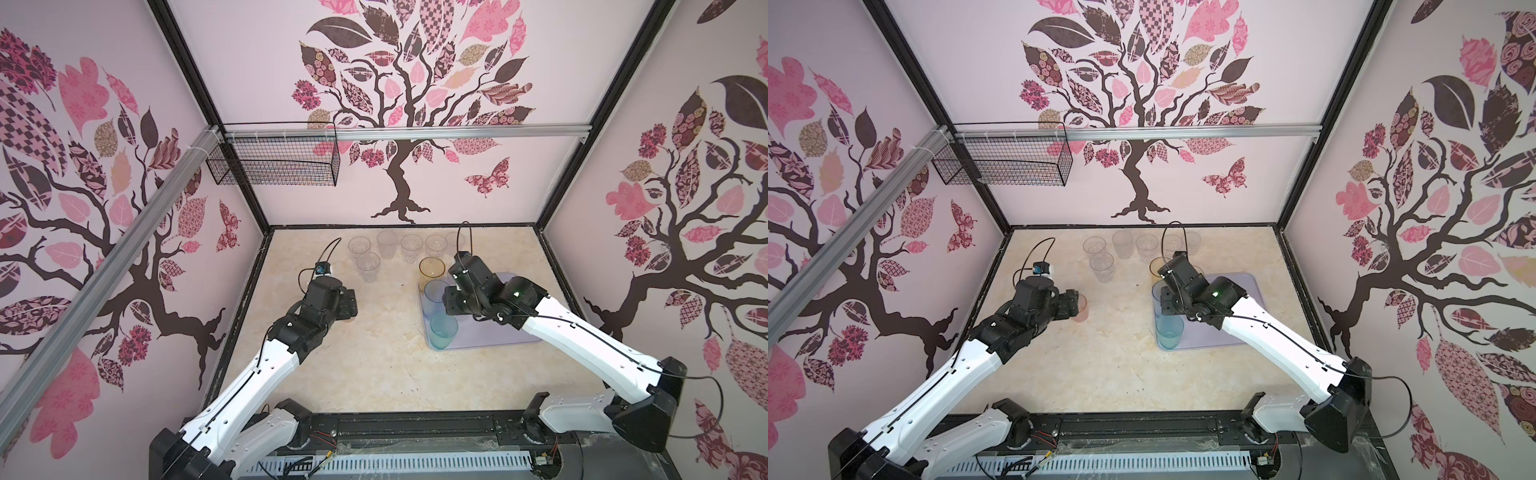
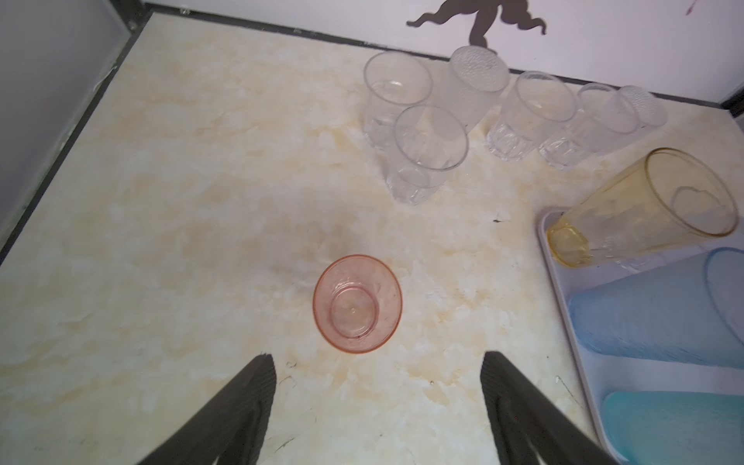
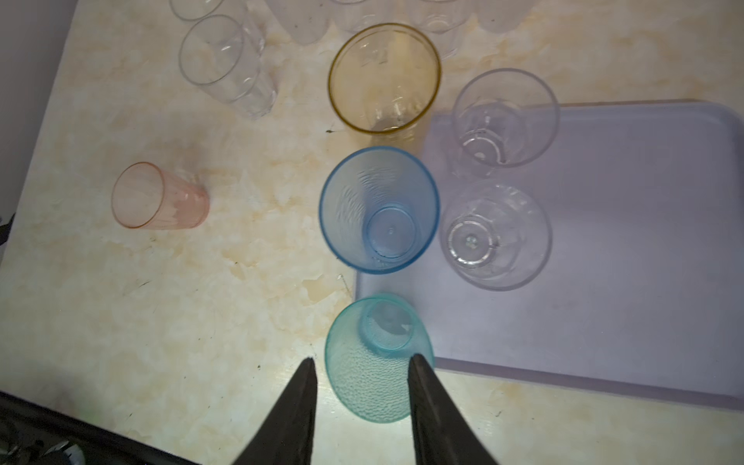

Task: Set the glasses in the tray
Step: 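Lower the clear glass beside the first clear glass and open the right gripper, then move the right gripper to the clear glasses farthest from the robot and grasp one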

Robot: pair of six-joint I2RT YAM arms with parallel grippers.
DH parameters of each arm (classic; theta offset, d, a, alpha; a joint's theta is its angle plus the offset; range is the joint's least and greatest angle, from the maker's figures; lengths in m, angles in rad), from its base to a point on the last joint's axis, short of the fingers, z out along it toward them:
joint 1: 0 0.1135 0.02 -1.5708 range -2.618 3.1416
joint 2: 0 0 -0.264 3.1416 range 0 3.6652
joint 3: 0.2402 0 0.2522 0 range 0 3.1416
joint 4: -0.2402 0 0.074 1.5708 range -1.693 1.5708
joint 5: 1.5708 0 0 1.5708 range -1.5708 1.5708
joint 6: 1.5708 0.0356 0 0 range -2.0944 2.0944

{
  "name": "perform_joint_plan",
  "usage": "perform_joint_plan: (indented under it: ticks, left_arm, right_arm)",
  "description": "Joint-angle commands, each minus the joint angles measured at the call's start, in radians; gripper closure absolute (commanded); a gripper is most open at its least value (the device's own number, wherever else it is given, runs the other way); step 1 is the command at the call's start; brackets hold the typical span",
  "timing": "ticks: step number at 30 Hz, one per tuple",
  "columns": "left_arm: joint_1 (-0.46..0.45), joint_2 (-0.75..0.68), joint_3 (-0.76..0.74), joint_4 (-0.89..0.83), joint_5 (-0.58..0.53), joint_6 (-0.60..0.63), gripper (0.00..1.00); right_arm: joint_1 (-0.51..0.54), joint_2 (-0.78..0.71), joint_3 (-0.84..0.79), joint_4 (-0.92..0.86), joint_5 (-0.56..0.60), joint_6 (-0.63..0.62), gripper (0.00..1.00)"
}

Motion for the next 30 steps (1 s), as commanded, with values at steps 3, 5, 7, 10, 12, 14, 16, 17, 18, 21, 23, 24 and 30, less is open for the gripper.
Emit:
perform_joint_plan:
  ticks: [3, 5, 7, 10, 12, 14, 16, 17, 18, 21, 23, 24, 30]
  left_arm:
    - [0.041, -0.030, -0.032, -0.037, 0.019, -0.026, 0.16]
    - [0.068, -0.032, -0.043, -0.032, 0.017, -0.058, 0.16]
    - [0.108, -0.029, -0.048, -0.039, 0.007, -0.085, 0.16]
    - [0.153, -0.026, -0.041, -0.074, -0.056, -0.117, 0.15]
    - [0.175, -0.028, -0.043, -0.087, -0.083, -0.129, 0.15]
    - [0.188, -0.026, -0.057, -0.087, -0.089, -0.147, 0.15]
    - [0.190, -0.022, -0.079, -0.074, -0.068, -0.165, 0.15]
    - [0.191, -0.018, -0.089, -0.070, -0.054, -0.181, 0.15]
    - [0.190, -0.013, -0.095, -0.067, -0.043, -0.192, 0.15]
    - [0.192, -0.002, -0.114, -0.049, -0.001, -0.219, 0.15]
    - [0.191, 0.001, -0.113, -0.043, 0.006, -0.225, 0.15]
    - [0.192, 0.001, -0.114, -0.038, 0.009, -0.225, 0.15]
    - [0.192, 0.013, -0.133, -0.002, 0.031, -0.216, 0.15]
  right_arm:
    - [0.065, 0.100, 0.004, 0.092, -0.019, 0.055, 0.59]
    - [0.082, 0.136, 0.020, 0.103, -0.030, 0.047, 0.58]
    - [0.089, 0.165, 0.033, 0.117, -0.041, 0.032, 0.58]
    - [0.088, 0.209, 0.062, 0.136, -0.063, 0.006, 0.58]
    - [0.090, 0.253, 0.106, 0.133, -0.076, -0.013, 0.58]
    - [0.092, 0.311, 0.159, 0.130, -0.090, -0.033, 0.58]
    - [0.095, 0.365, 0.215, 0.130, -0.095, -0.050, 0.57]
    - [0.097, 0.394, 0.249, 0.125, -0.097, -0.059, 0.57]
    - [0.096, 0.417, 0.277, 0.125, -0.095, -0.066, 0.57]
    - [0.096, 0.496, 0.375, 0.117, -0.087, -0.091, 0.56]
    - [0.097, 0.544, 0.439, 0.121, -0.050, -0.119, 0.55]
    - [0.096, 0.565, 0.463, 0.131, -0.027, -0.134, 0.55]
    - [0.058, 0.760, 0.658, 0.185, 0.029, -0.181, 0.52]
